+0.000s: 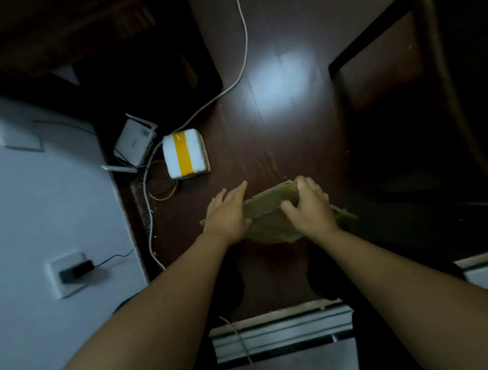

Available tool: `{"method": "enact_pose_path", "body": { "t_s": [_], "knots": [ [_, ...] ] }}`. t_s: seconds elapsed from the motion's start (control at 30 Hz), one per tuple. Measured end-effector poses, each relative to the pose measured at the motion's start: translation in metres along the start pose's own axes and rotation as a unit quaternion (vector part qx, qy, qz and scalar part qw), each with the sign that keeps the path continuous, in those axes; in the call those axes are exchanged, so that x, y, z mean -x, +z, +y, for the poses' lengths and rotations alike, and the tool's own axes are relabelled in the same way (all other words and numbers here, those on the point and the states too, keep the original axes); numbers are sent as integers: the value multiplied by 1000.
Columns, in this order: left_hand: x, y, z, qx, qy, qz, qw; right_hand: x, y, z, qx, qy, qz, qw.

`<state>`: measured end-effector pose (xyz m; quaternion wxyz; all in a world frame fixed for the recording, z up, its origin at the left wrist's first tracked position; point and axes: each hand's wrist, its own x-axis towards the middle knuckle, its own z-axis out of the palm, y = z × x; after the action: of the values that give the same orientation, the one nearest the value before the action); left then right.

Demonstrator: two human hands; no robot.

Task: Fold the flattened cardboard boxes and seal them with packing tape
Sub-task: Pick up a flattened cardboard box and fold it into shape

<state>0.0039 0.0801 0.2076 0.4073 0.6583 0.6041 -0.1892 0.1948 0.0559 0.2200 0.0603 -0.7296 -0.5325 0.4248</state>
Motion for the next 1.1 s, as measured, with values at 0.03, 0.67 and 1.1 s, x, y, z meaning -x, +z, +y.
{"method": "enact_pose_path", "body": {
  "t_s": [0.03, 0.67, 1.1],
  "knots": [
    [19, -15, 7, 7, 1, 11, 1000, 11, -23, -15, 19, -40, -1, 999],
    [271, -219, 166, -37, 142, 237, 960, 177, -312, -93, -24, -132, -28, 991],
    [352, -265, 210, 12, -45, 383, 923, 212, -401, -115, -161, -185, 62, 967]
  ]
}}
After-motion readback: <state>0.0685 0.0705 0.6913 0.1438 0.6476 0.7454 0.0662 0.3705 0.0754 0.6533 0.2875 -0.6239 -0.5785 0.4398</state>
